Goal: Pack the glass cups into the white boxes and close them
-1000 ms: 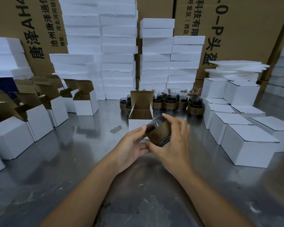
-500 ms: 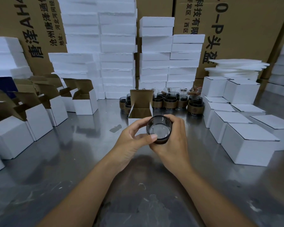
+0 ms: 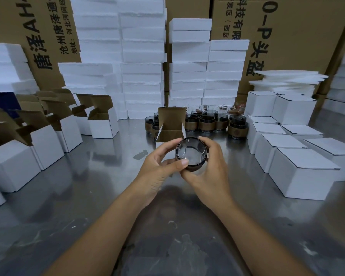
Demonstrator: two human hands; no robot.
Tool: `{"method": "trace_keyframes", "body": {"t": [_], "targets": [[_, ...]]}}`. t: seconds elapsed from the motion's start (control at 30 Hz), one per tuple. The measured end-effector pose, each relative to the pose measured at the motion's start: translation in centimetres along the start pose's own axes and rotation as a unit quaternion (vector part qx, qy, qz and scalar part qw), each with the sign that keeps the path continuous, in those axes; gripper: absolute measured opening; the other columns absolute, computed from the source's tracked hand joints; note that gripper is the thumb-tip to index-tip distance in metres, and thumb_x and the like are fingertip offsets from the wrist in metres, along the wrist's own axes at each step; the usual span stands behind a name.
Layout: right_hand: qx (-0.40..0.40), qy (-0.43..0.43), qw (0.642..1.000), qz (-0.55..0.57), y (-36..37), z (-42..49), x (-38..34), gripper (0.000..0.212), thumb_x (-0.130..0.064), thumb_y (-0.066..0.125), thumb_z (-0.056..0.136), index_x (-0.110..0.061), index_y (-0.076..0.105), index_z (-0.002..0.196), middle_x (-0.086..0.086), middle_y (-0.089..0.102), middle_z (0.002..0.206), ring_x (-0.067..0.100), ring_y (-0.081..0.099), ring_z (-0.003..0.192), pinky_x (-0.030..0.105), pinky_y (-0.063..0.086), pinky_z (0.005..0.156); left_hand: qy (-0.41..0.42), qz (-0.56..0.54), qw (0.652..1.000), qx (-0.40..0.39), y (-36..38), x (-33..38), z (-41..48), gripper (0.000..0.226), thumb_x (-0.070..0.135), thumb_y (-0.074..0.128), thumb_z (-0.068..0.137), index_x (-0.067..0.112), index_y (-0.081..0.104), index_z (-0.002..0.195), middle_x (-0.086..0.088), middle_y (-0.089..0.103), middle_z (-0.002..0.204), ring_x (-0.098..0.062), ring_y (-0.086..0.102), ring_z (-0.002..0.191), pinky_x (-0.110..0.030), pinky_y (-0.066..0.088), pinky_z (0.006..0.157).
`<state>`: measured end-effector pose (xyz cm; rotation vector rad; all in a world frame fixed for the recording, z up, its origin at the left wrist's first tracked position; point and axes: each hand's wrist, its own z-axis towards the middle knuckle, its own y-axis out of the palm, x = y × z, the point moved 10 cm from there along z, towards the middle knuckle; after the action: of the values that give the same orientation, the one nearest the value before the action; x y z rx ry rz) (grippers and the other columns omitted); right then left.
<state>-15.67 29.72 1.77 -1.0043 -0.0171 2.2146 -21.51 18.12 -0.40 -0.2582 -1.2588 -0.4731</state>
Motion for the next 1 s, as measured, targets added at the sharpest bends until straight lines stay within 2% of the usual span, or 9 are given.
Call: {"method": "trace_keyframes", "body": {"t": [0.07, 0.17, 0.23, 0.33, 0.53, 0.67, 0.77, 0.87, 1.0], "targets": [[0.004, 0.025, 1.0, 0.012, 0.0, 0.0, 0.4, 0.077, -0.047, 0.073, 0.064, -0.033, 0.032, 0.128, -0.026, 0.045, 0.115, -0.013, 0.046, 0.107, 0.003, 0.038, 0.082, -0.006, -0.004, 1.0, -0.005, 0.0, -0.2, 0.0, 0.057, 0.041, 0.079, 0.062, 0.042, 0.062, 0.116, 0.02, 0.067, 0.11, -0.007, 0.066, 0.097, -0.034, 0.052, 0.084], [0.014, 0.038, 0.999, 0.02, -0.2, 0.0, 0.6, 0.073, -0.049, 0.074, 0.063, -0.042, 0.029, 0.12, -0.037, 0.044, 0.111, -0.007, 0.05, 0.106, 0.007, 0.043, 0.08, -0.023, -0.044, 0.999, -0.02, 0.2, -0.5, 0.1, 0.053, 0.038, 0.075, 0.072, 0.031, 0.06, 0.123, 0.007, 0.065, 0.12, -0.01, 0.065, 0.104, -0.023, 0.053, 0.075], [0.017, 0.045, 0.998, 0.031, -0.3, 0.1, 0.6, 0.067, -0.048, 0.074, 0.064, -0.045, 0.03, 0.115, -0.043, 0.045, 0.108, -0.011, 0.051, 0.103, 0.003, 0.041, 0.077, -0.041, -0.052, 0.998, -0.022, 0.3, -0.7, 0.0, 0.041, 0.037, 0.068, 0.077, 0.035, 0.063, 0.118, 0.01, 0.068, 0.112, -0.012, 0.066, 0.102, -0.02, 0.053, 0.072], [0.024, 0.066, 0.996, 0.059, -0.4, 0.1, 0.9, 0.063, -0.045, 0.074, 0.065, -0.039, 0.038, 0.115, -0.045, 0.048, 0.103, -0.015, 0.052, 0.098, -0.001, 0.038, 0.072, -0.062, -0.035, 0.997, -0.021, 0.2, -1.0, 0.1, 0.026, 0.036, 0.06, 0.085, 0.043, 0.064, 0.109, 0.016, 0.07, 0.104, -0.011, 0.066, 0.101, -0.02, 0.054, 0.071], [0.008, 0.125, 0.985, 0.123, 0.1, 0.0, 2.3, 0.048, -0.037, 0.072, 0.079, -0.028, 0.046, 0.118, -0.021, 0.059, 0.092, -0.018, 0.055, 0.084, 0.0, 0.04, 0.064, -0.061, -0.015, 0.998, -0.006, -0.2, -1.2, 0.3, 0.032, 0.045, 0.065, 0.07, 0.05, 0.067, 0.102, 0.01, 0.07, 0.103, -0.014, 0.065, 0.095, -0.022, 0.051, 0.071], [0.001, 0.187, 0.966, 0.178, 0.4, 0.1, 3.4, 0.029, -0.044, 0.065, 0.081, -0.028, 0.053, 0.101, -0.014, 0.065, 0.091, -0.012, 0.059, 0.079, 0.005, 0.042, 0.065, -0.049, -0.013, 0.999, -0.016, -0.1, -1.0, 0.2, 0.043, 0.043, 0.069, 0.069, 0.04, 0.066, 0.112, 0.01, 0.068, 0.091, -0.006, 0.059, 0.076, -0.021, 0.05, 0.071], [-0.017, 0.232, 0.954, 0.191, 1.0, -0.1, 4.0, 0.038, -0.06, 0.058, 0.075, -0.029, 0.054, 0.096, -0.014, 0.065, 0.091, -0.008, 0.06, 0.077, 0.014, 0.042, 0.065, -0.044, 0.006, 0.999, -0.012, 0.0, -1.0, 0.2, 0.049, 0.046, 0.068, 0.068, 0.037, 0.062, 0.116, 0.012, 0.066, 0.082, -0.003, 0.06, 0.071, -0.021, 0.05, 0.07], [-0.034, 0.257, 0.945, 0.2, 1.4, -0.3, 4.2, 0.057, -0.073, 0.052, 0.062, -0.028, 0.053, 0.097, -0.011, 0.064, 0.091, -0.003, 0.063, 0.078, 0.012, 0.043, 0.059, -0.05, 0.028, 0.998, -0.019, 0.2, -1.2, 0.3, 0.049, 0.051, 0.065, 0.069, 0.043, 0.058, 0.117, 0.011, 0.068, 0.081, -0.002, 0.061, 0.071, -0.018, 0.052, 0.07], [-0.034, 0.281, 0.936, 0.208, 1.6, -0.4, 4.8, 0.04, -0.06, 0.054, 0.08, -0.024, 0.054, 0.096, -0.007, 0.064, 0.089, 0.0, 0.064, 0.075, 0.01, 0.043, 0.052, -0.064, 0.029, 0.997, -0.025, 0.5, -1.5, 0.3, 0.048, 0.055, 0.064, 0.064, 0.044, 0.06, 0.111, 0.006, 0.07, 0.086, -0.002, 0.064, 0.071, -0.015, 0.052, 0.067]]}}
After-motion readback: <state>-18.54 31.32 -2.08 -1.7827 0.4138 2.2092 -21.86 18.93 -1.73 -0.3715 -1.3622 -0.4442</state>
